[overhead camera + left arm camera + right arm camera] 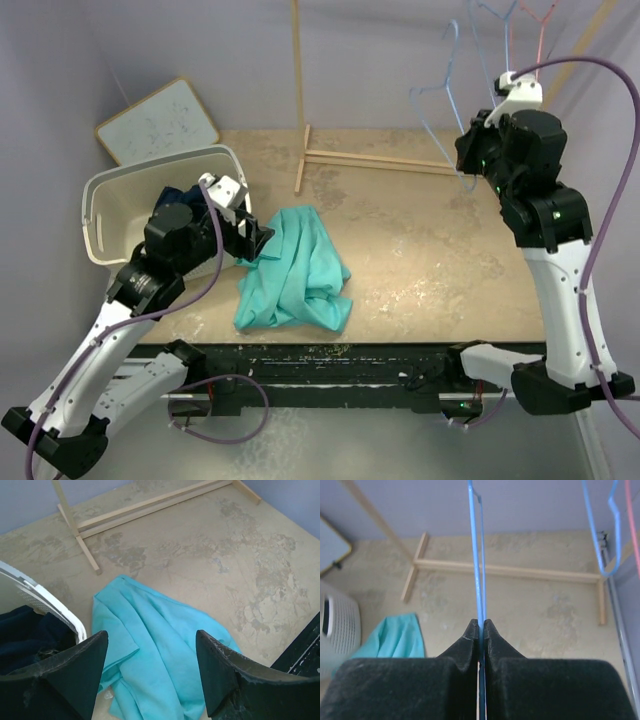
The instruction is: Remove the t-shirt from the hanger
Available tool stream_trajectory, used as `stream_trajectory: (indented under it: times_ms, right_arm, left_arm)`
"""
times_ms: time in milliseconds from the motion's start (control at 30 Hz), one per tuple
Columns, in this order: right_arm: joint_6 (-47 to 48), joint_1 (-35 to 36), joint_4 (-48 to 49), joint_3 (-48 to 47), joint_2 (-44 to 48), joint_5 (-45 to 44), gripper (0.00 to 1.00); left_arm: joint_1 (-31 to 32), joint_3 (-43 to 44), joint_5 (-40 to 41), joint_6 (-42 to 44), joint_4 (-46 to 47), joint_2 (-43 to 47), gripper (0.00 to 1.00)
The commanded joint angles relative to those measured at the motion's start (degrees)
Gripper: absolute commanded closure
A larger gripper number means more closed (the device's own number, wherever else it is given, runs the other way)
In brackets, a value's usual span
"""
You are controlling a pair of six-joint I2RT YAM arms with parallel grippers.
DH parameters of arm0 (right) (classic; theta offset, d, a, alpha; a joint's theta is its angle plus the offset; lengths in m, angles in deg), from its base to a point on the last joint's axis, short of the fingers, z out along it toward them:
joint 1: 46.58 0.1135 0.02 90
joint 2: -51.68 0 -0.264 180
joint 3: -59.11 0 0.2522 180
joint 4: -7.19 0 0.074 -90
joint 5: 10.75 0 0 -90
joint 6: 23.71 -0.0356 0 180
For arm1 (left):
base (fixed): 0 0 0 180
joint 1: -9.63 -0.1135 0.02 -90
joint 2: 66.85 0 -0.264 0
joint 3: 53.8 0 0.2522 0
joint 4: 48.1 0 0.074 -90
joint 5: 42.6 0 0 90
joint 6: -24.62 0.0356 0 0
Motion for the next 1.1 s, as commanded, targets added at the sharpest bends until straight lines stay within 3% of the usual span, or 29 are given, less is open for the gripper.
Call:
stream_trajectory:
  times_ms: [0, 300, 700, 1067]
  right_arm:
    - [-2.0, -0.2, 16.6, -4.4, -2.7, -8.4, 1.00]
    - [-0.4, -0.2, 33.3, -5.6, -8.2, -14.0, 1.00]
    - [0.7, -1.7, 35.3, -12.4, -18.8, -11.8, 1.00]
    - [-2.1, -2.4, 35.2, -11.2, -22.5, -8.0, 1.00]
  left_arm:
    - [0.2, -1.0, 0.8, -2.3, 4.4, 3.5, 0.27]
    - [0.2, -1.1, -0.3, -2.0, 4.0, 4.4, 0.27]
    - [0.1, -1.1, -1.1, -1.9, 3.6, 4.3, 0.26]
    - [0.1, -1.0, -2.4, -1.9, 3.5, 3.4, 0.26]
